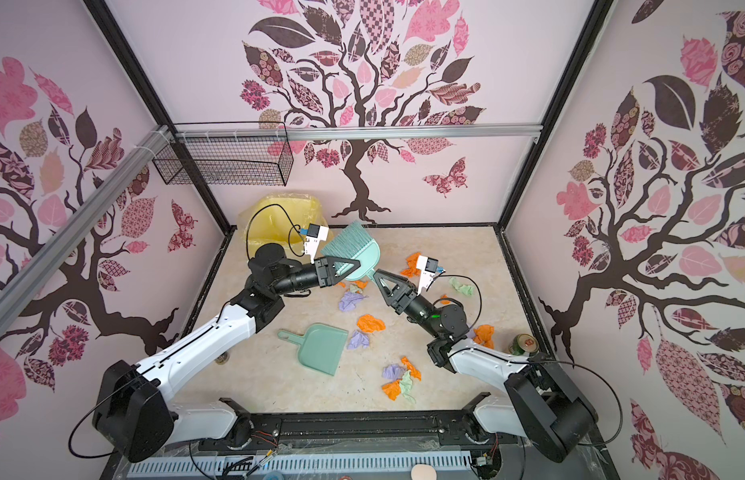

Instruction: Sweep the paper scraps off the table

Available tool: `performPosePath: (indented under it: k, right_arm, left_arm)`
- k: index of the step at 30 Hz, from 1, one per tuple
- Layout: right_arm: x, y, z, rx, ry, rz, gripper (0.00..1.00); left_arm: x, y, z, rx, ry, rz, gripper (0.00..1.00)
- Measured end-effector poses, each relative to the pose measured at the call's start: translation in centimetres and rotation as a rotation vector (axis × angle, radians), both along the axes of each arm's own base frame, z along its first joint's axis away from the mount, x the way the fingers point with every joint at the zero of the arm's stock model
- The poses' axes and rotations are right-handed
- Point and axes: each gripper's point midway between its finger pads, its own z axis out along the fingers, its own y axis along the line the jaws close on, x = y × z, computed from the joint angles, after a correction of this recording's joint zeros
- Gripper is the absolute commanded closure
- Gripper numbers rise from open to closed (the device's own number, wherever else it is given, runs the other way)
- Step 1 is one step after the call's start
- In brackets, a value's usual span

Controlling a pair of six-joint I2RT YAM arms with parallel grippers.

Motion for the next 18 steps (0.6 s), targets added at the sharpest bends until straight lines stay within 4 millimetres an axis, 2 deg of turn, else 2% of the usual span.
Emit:
performPosePath:
  k: [11,18]
  right_arm:
    - [0.6,1.1,-1.1,0.002,0.044,0.056,0.66]
    - [0.5,1.1,-1.0,0.002,0.041,0.060,0.84]
  left_arm:
    - [0.2,0.0,-0.3,0.007,-0.002,0.003,1.00]
    - [0.2,-0.1,-0.2,0.005,-0.006,0.001,1.00]
